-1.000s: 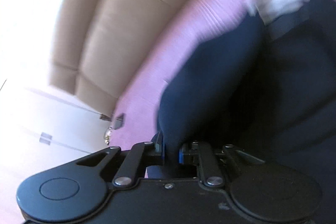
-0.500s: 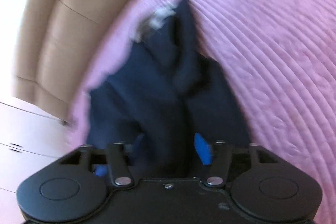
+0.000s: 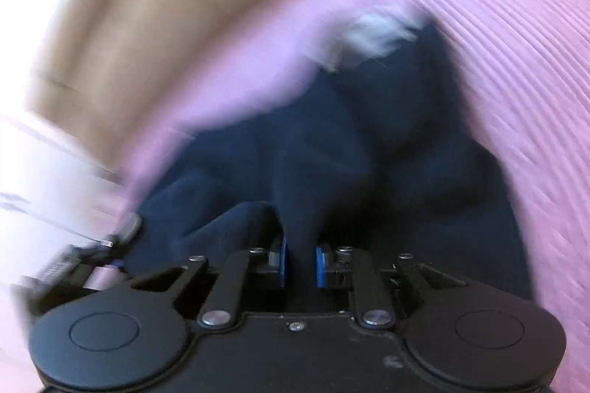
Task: Fold large clothes
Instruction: 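Grasp the hoodie hem with the left tool while the right tool grasps it too, then lift the hem with both tools and fold it up toward the hood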
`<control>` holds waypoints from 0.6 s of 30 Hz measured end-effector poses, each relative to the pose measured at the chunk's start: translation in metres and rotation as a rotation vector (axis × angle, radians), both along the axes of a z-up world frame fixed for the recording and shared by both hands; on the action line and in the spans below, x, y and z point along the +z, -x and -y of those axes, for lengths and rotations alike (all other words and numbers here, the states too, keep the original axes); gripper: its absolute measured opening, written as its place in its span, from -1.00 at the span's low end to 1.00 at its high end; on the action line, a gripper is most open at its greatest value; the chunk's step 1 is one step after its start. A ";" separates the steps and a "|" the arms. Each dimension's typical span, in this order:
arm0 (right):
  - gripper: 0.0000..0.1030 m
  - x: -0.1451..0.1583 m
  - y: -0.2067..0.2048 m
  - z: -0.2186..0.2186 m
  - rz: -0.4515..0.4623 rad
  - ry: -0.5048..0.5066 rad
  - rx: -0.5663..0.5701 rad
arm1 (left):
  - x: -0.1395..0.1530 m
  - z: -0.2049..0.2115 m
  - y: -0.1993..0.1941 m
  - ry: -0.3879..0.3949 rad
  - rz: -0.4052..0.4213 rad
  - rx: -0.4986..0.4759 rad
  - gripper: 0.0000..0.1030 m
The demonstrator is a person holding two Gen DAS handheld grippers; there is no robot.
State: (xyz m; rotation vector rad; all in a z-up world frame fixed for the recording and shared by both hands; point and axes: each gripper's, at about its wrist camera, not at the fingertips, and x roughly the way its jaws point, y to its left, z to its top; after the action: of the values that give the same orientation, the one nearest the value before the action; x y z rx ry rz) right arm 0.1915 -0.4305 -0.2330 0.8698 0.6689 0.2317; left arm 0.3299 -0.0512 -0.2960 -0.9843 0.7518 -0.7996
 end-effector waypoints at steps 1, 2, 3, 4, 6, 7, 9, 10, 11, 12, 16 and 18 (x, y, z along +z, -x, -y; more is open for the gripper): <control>-0.61 0.005 0.007 0.004 0.057 -0.056 -0.002 | 0.005 -0.015 -0.001 0.078 0.026 0.009 -0.82; -0.60 0.007 0.010 0.007 0.079 -0.093 -0.001 | 0.005 -0.034 -0.002 0.152 0.040 0.021 -0.79; -0.49 0.003 0.015 0.009 0.078 -0.124 0.018 | 0.001 -0.046 0.000 0.181 0.041 0.024 -0.75; -0.35 -0.004 0.019 0.009 0.049 -0.126 0.031 | -0.008 -0.062 0.004 0.165 0.017 0.031 -0.75; 0.33 -0.025 0.029 0.006 -0.081 -0.065 0.044 | -0.026 -0.086 0.017 0.004 -0.073 0.065 -0.73; 0.35 -0.039 0.035 0.004 -0.155 -0.029 0.047 | -0.035 -0.096 0.026 -0.102 -0.121 0.073 -0.73; 0.35 -0.061 0.050 0.006 -0.268 -0.006 0.051 | -0.051 -0.113 0.050 -0.293 -0.213 0.068 -0.73; 0.35 -0.066 0.056 0.007 -0.302 -0.002 0.046 | -0.055 -0.118 0.056 -0.336 -0.236 0.065 -0.73; 0.35 -0.069 0.061 0.008 -0.316 0.000 0.039 | -0.055 -0.120 0.065 -0.357 -0.238 0.060 -0.73; 0.42 -0.069 0.067 0.009 -0.310 0.002 0.030 | -0.049 -0.117 0.067 -0.361 -0.224 0.049 -0.72; 0.52 -0.053 0.055 -0.002 -0.257 -0.011 0.016 | -0.014 -0.065 0.054 -0.336 -0.142 -0.057 0.30; 0.52 -0.041 0.045 -0.013 -0.223 -0.015 0.016 | -0.001 -0.032 0.044 -0.272 -0.134 -0.111 0.65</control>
State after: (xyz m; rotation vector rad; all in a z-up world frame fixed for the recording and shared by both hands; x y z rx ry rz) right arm 0.1461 -0.4173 -0.2736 0.9125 0.8824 0.1553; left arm 0.2855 -0.0192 -0.2973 -0.7610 1.0103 -0.7090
